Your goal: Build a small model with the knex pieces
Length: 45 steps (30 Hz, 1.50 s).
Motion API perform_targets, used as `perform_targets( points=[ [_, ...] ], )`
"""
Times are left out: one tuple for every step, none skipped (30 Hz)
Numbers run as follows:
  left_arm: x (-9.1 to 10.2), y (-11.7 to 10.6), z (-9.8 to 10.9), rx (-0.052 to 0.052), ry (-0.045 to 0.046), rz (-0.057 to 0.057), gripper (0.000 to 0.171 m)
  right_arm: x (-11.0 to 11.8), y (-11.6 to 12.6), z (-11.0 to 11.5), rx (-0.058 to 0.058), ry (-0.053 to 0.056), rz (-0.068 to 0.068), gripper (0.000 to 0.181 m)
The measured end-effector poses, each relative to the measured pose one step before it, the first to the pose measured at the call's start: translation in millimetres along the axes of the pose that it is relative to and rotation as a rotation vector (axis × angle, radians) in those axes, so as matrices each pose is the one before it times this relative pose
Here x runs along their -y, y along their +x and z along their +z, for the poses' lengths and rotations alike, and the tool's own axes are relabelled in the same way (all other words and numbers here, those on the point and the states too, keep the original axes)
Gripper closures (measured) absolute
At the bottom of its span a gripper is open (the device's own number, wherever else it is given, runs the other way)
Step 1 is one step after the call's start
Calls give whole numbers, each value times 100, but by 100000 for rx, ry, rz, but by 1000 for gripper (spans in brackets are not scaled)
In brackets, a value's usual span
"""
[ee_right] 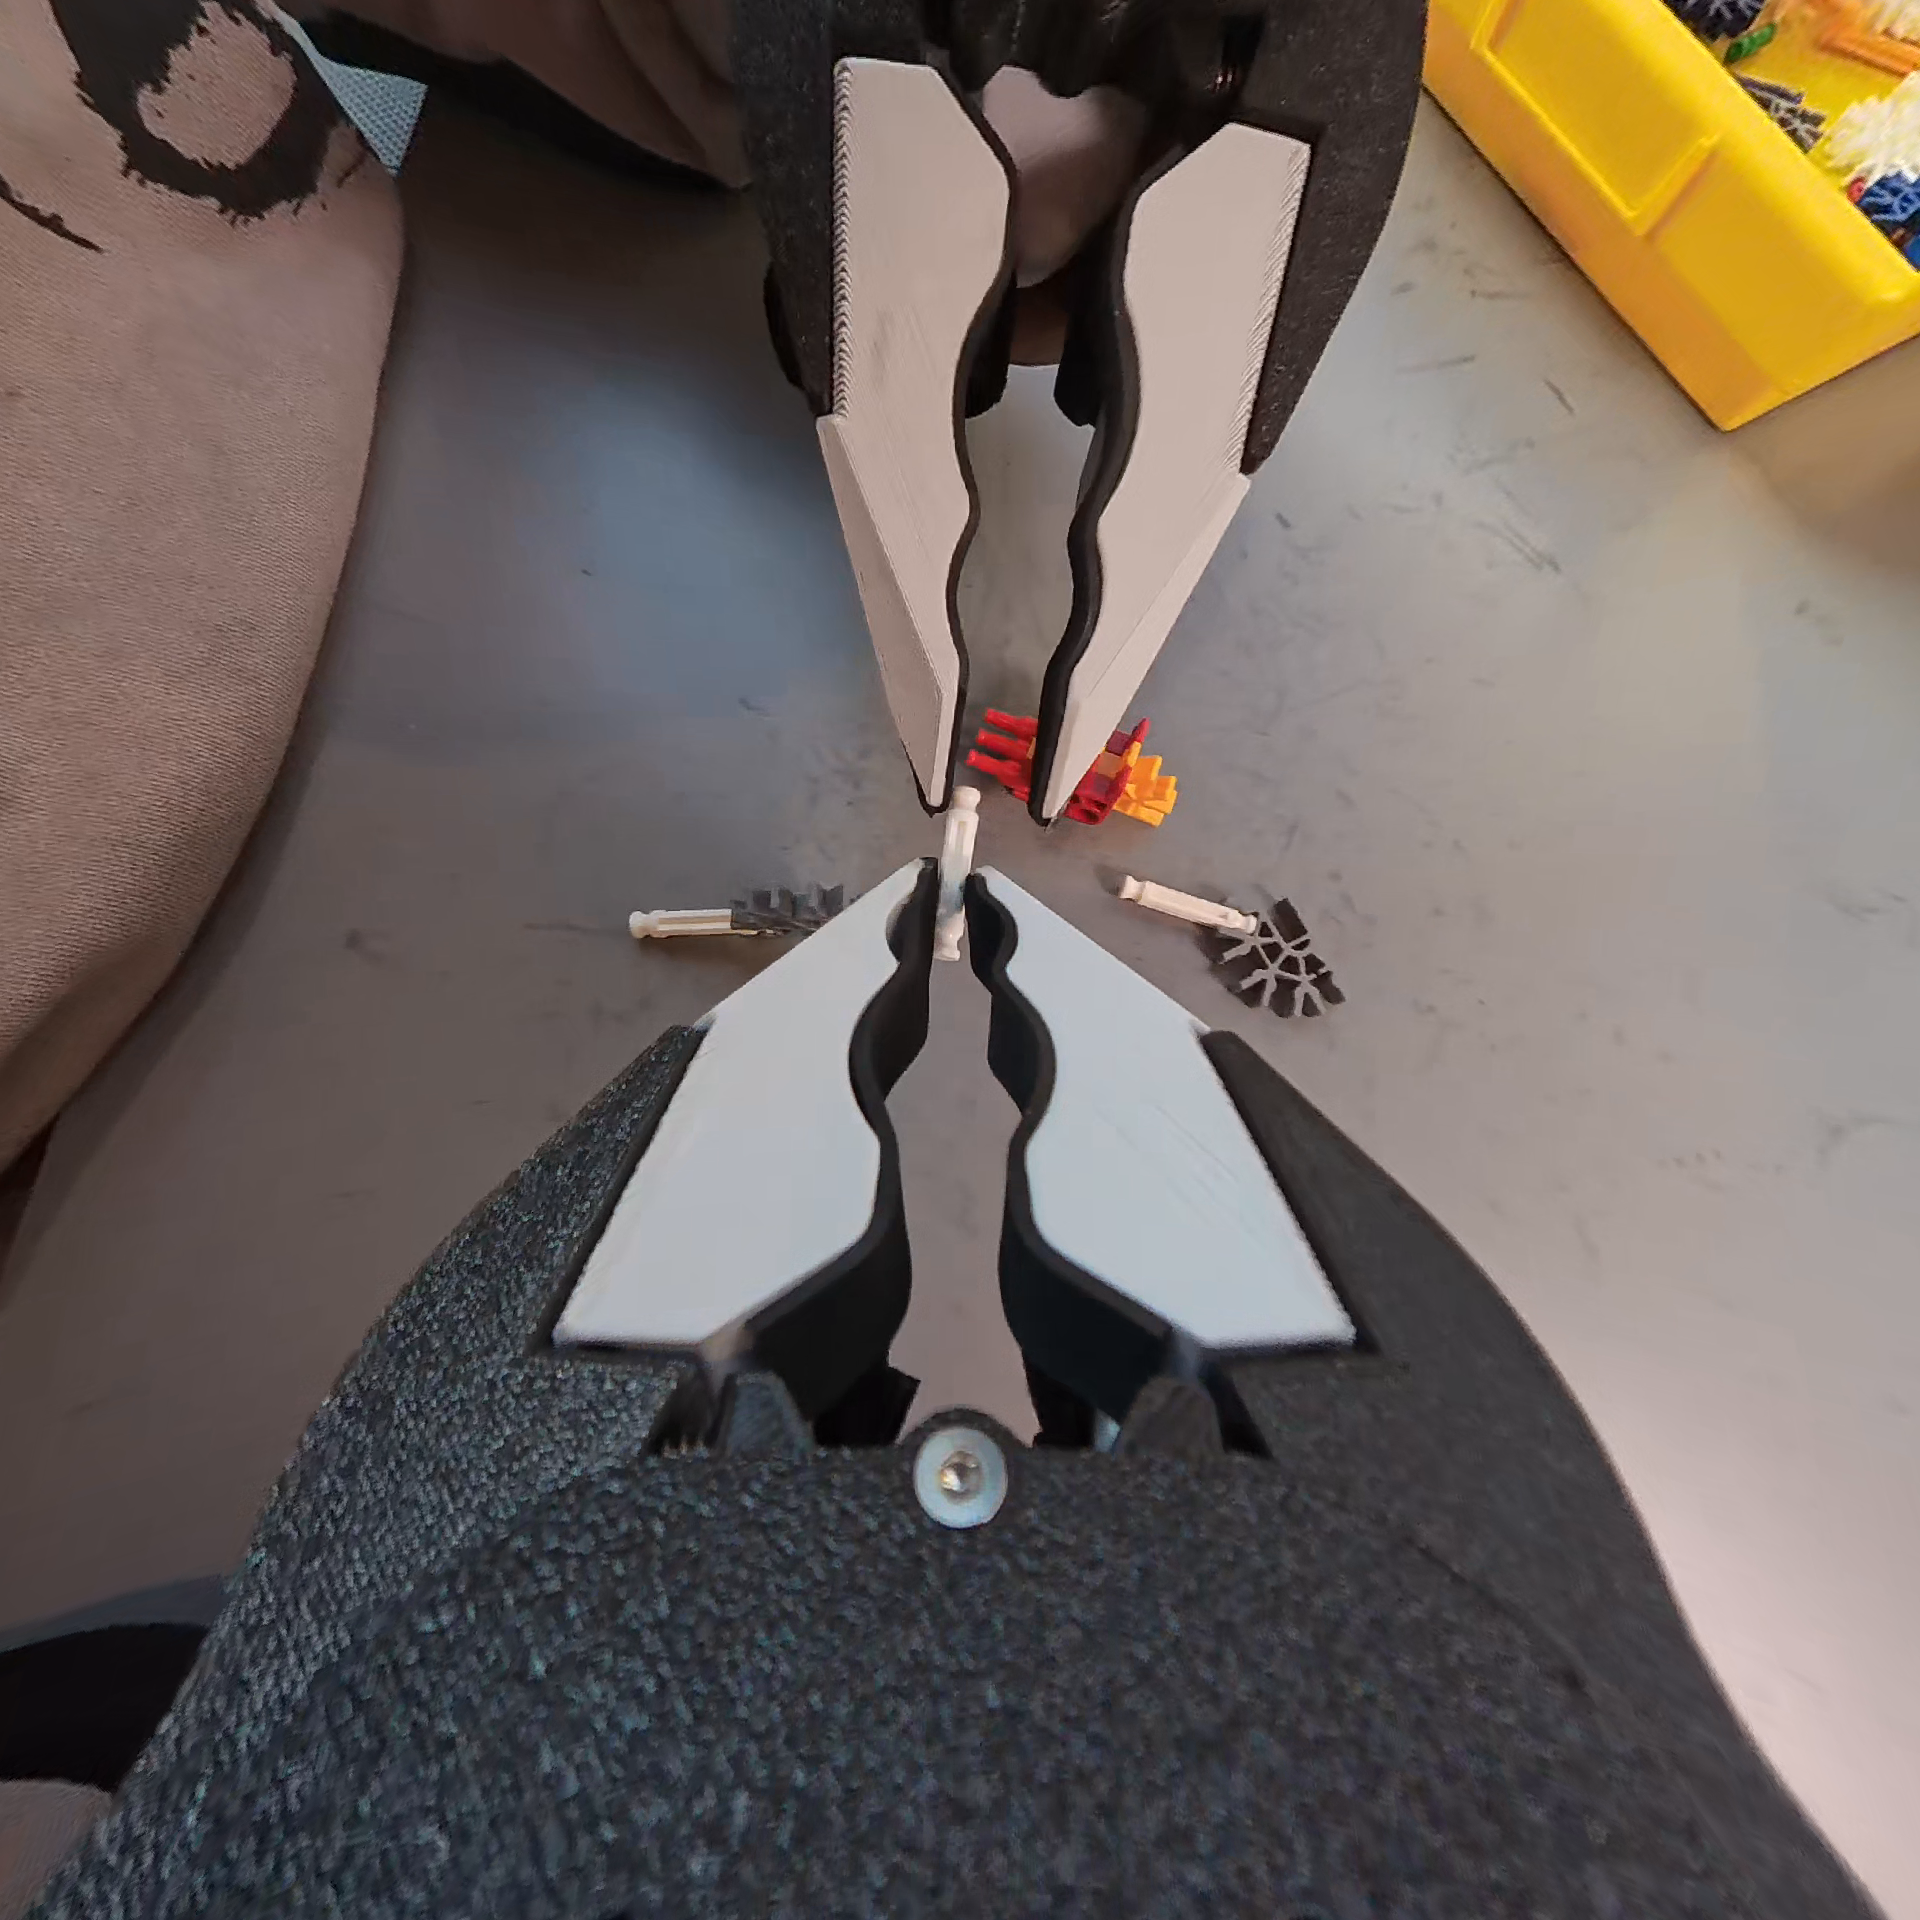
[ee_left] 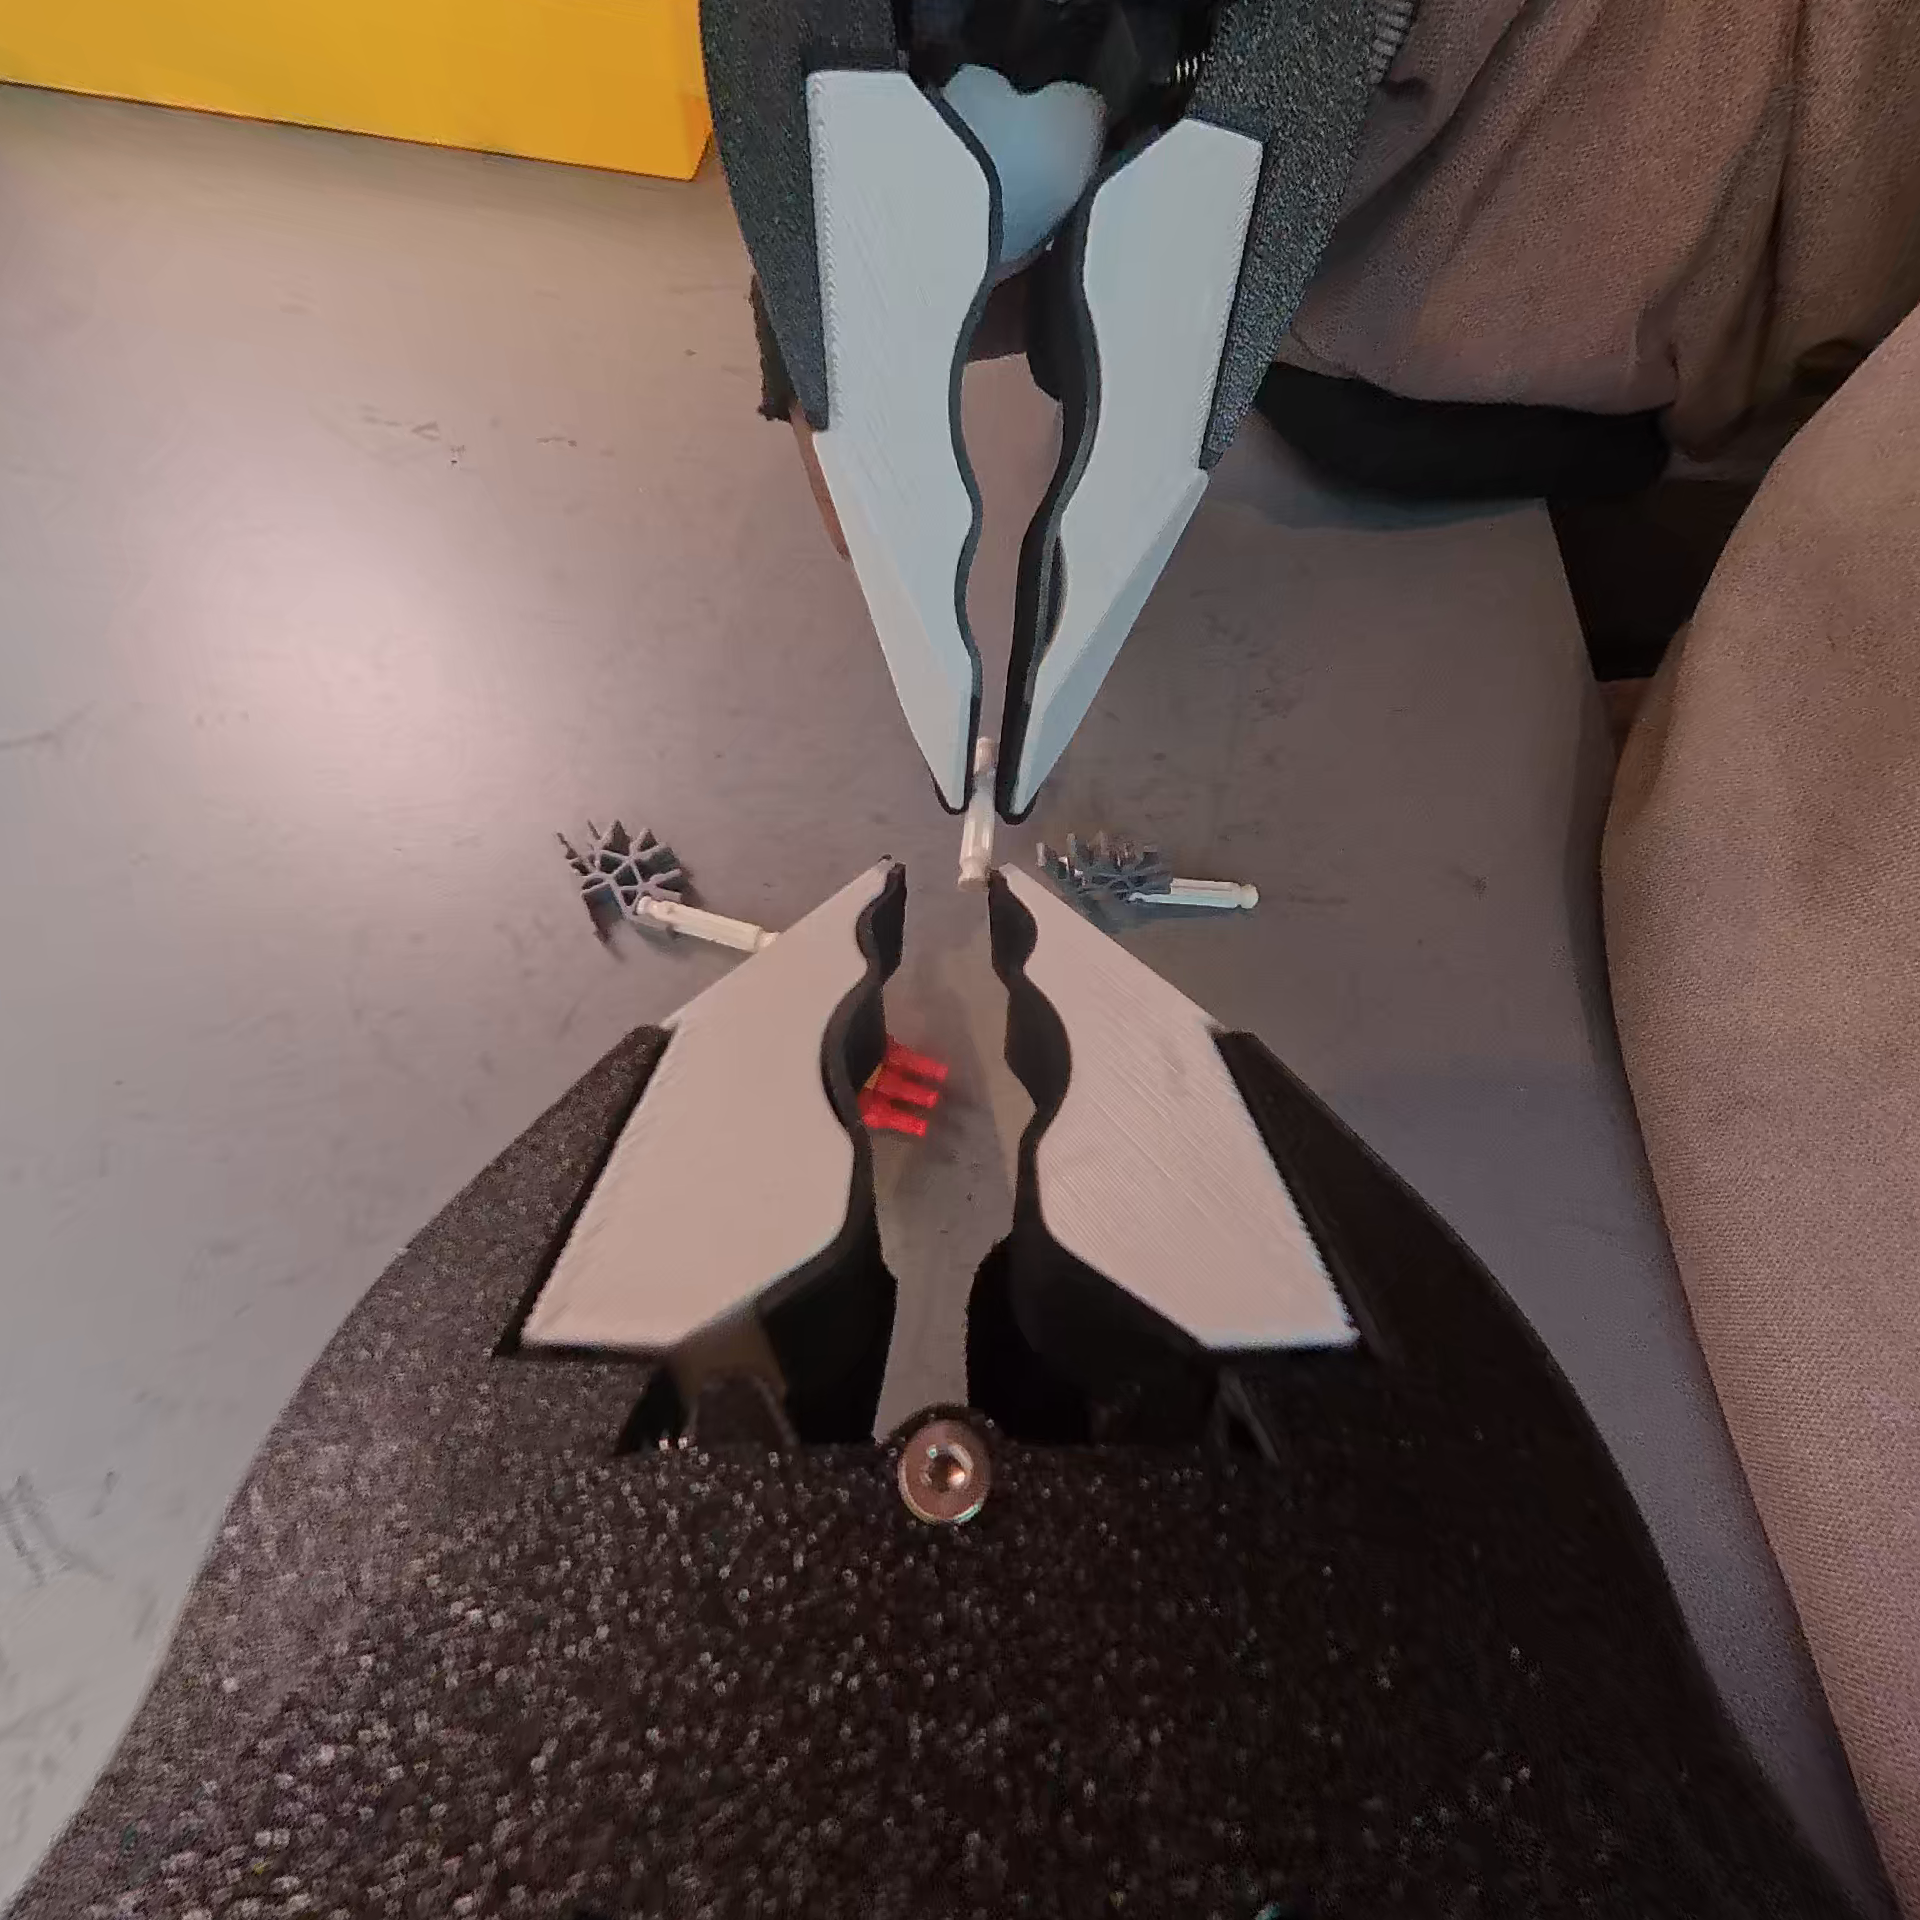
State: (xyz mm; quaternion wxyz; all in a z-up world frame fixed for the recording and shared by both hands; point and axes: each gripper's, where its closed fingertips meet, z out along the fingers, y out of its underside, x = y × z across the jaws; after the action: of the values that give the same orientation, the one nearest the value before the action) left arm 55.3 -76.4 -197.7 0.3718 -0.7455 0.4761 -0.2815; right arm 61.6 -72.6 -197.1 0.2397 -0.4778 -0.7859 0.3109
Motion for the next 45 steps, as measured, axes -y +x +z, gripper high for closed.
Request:
perform_targets(
  points=[
    [52,246,5,-1220,361,550,159,7,-80,17,341,1,-70,178],
    [74,216,22,-1009,327,289,165,45,35,1,-225,247,98,178],
    [5,104,40,-312,-173,91,166,10,-69,-14,460,132,89,178],
    [-74,44,61,21,-537,200,166,-4,-41,-10,271,55,-82,178],
    [-94,25,74,107,-472,213,166,49,11,-15,-88,463,-269,179],
    [-50,13,48,-92,-244,-107,166,60,1,-24,127,584,-30,179],
    [7,6,-14,-316,100,-636,166,36,23,-35,221,475,356,179],
    [94,11,-77,-674,631,-1120,166,85,58,-69,11,807,198,178],
    [146,47,-138,-1204,1090,-1760,166,122,16,-109,213,1018,182,178],
    [170,59,-143,-1386,1318,-2296,166,146,17,-141,407,1018,389,177],
    [113,72,-99,-1383,1034,-2483,166,71,-31,-101,853,624,689,177],
    [5,76,-51,-903,563,-2172,166,-110,-116,-30,1262,-323,839,177],
    [-136,13,3,-168,112,-1786,166,-252,-91,28,815,-782,794,177],
    [-214,7,48,105,-185,-1802,166,-462,-60,100,212,-1438,626,178],
    [-208,73,83,-54,-78,-1646,166,-515,-67,122,82,-1329,558,178],
    [-192,208,134,-728,-192,-1245,166,-191,-200,109,565,816,494,178],
    [-266,205,196,-744,-1016,-699,167,-27,-378,107,1670,1506,472,179],
    [-242,38,203,361,-1205,-14,166,-122,-159,118,532,541,81,179],
    [-158,-31,166,317,-1001,-33,166,-217,15,136,-88,-226,-59,178],
    [-97,70,116,-743,-595,-707,166,-202,-114,106,1126,-402,561,179],
    [-28,99,83,-1055,22,-889,166,-132,-162,53,1498,-139,763,179],
    [0,112,78,-921,230,-770,166,-82,-131,-15,1082,107,428,179],
    [-19,95,91,-526,9,-527,166,-37,-144,-44,1058,168,305,179],
    [-41,39,112,125,-381,-19,166,-55,-61,-40,541,-109,225,179],
    [-57,31,98,243,-579,434,166,-100,-41,15,325,-438,51,179],
    [-78,72,82,23,-639,488,166,-117,-100,55,660,-592,94,179],
    [-98,42,87,53,-626,366,166,-137,-109,100,585,-678,183,179],
    [-109,33,94,42,-595,260,166,-173,-65,122,275,-867,39,179],
    [-107,23,73,59,-578,310,166,-138,-85,118,316,-680,-164,179],
    [-82,-8,55,227,-451,391,166,-98,-36,104,-2,-541,-132,179],
    [-22,15,28,80,-180,232,166,-80,-8,65,-106,-585,-116,179],
    [9,32,1,-138,4,44,166,-28,-57,30,124,-332,-150,179],
    [31,33,-18,-159,121,38,166,-12,-49,9,119,-236,-96,179],
    [21,39,-11,-84,42,152,166,3,-47,9,34,-199,-83,179],
    [15,40,-2,55,-9,220,166,-13,-58,24,64,-238,-89,179],
    [13,34,6,-26,-28,182,166,-29,-23,31,-239,-341,-219,178],
    [20,53,21,-46,-14,182,166,8,-51,55,-86,-148,-183,178],
    [16,51,23,-74,45,176,166,-21,-70,42,-21,-376,-168,178],
    [-3,48,14,-24,-59,244,166,-60,-44,40,-239,-703,-274,177],
    [10,8,-10,208,-16,323,166,-73,-40,19,-340,-806,-210,174],
    [28,33,-17,10,64,224,166,4,-27,-30,-391,-447,-116,171],
    [32,50,-21,-145,95,106,166,88,-79,-80,-166,86,15,168],
    [15,31,-19,-17,59,215,166,86,-59,-104,-420,-2,350,163],
    [2,12,-5,127,-45,263,166,5,-20,-112,-774,-664,469,156],
    [1,25,10,46,-36,251,166,26,86,-149,-1889,-629,567,149]
  ],
)
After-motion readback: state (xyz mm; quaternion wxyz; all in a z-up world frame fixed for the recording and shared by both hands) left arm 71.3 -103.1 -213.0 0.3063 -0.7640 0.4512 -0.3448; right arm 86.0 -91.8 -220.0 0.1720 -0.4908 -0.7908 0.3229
